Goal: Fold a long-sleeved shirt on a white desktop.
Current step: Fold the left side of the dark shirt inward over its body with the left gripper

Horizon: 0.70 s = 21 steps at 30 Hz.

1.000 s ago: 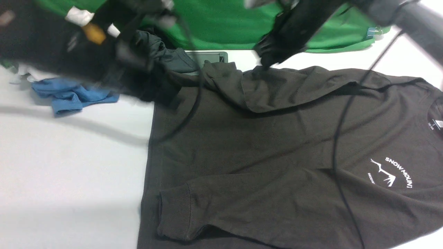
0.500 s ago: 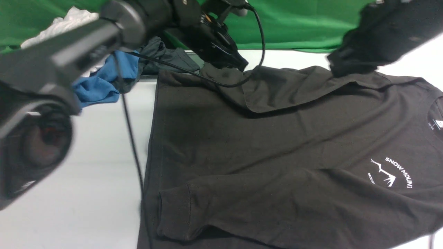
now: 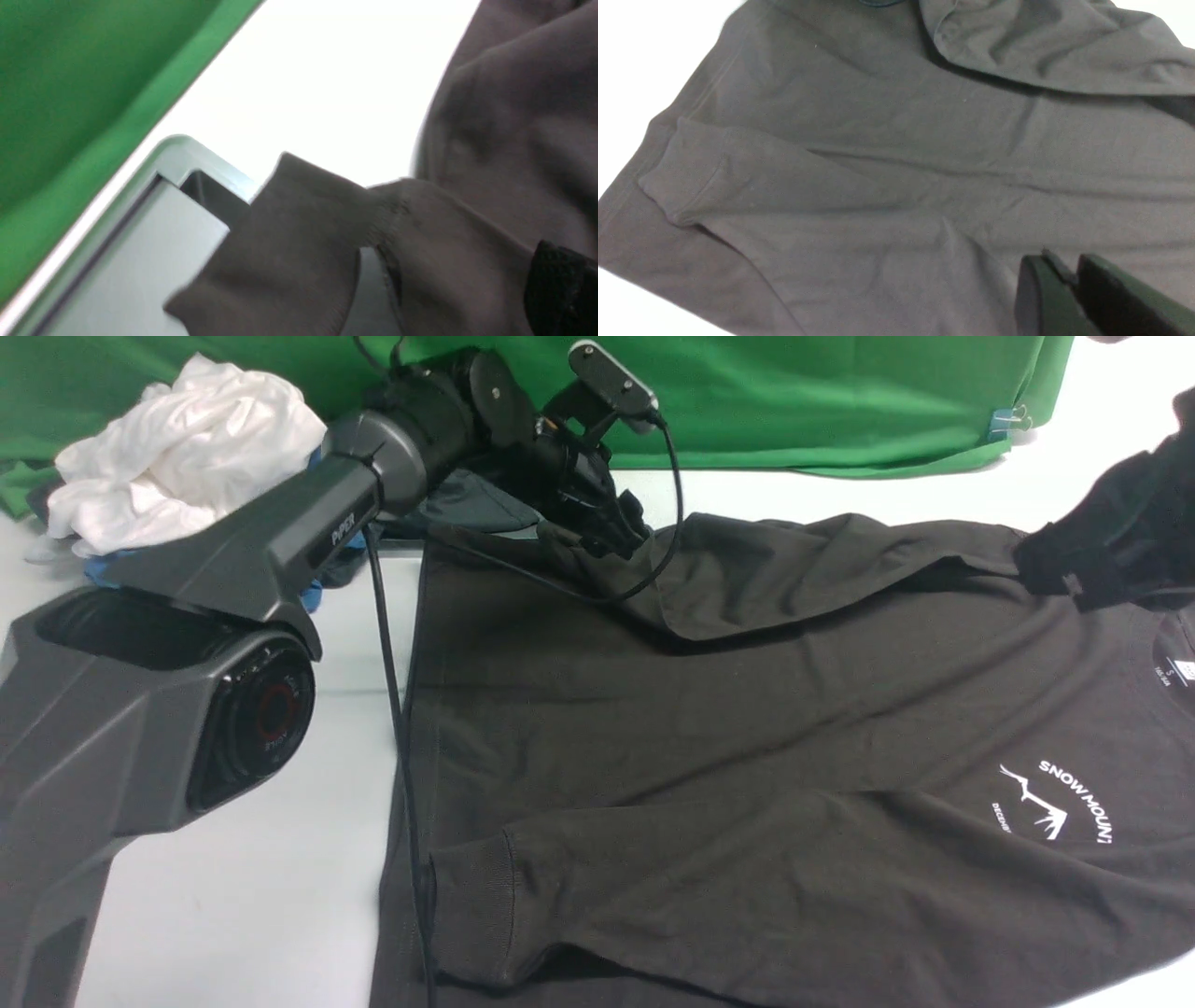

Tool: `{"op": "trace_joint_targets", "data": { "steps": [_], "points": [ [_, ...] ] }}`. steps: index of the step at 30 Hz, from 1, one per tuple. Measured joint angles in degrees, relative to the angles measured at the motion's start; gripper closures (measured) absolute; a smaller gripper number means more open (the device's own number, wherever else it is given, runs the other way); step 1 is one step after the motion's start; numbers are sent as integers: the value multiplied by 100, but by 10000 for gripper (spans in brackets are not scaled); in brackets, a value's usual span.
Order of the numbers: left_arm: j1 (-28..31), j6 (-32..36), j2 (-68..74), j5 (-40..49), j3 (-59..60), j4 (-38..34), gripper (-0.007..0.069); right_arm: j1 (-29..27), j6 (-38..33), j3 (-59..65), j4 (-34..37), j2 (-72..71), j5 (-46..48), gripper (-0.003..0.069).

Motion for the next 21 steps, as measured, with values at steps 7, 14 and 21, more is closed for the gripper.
{"op": "trace_joint_targets", "data": {
  "steps": [7, 14, 21],
  "points": [
    [7, 226, 219, -433, -13, -174, 309, 0, 20, 0, 80, -11, 32, 530],
    [34, 458, 423, -483, -42, -278, 459, 0, 20, 0, 218, -11, 43, 523],
    [34, 606, 426, -593, -42, -283, 557, 0, 20, 0, 248, -32, 43, 523]
  ]
}}
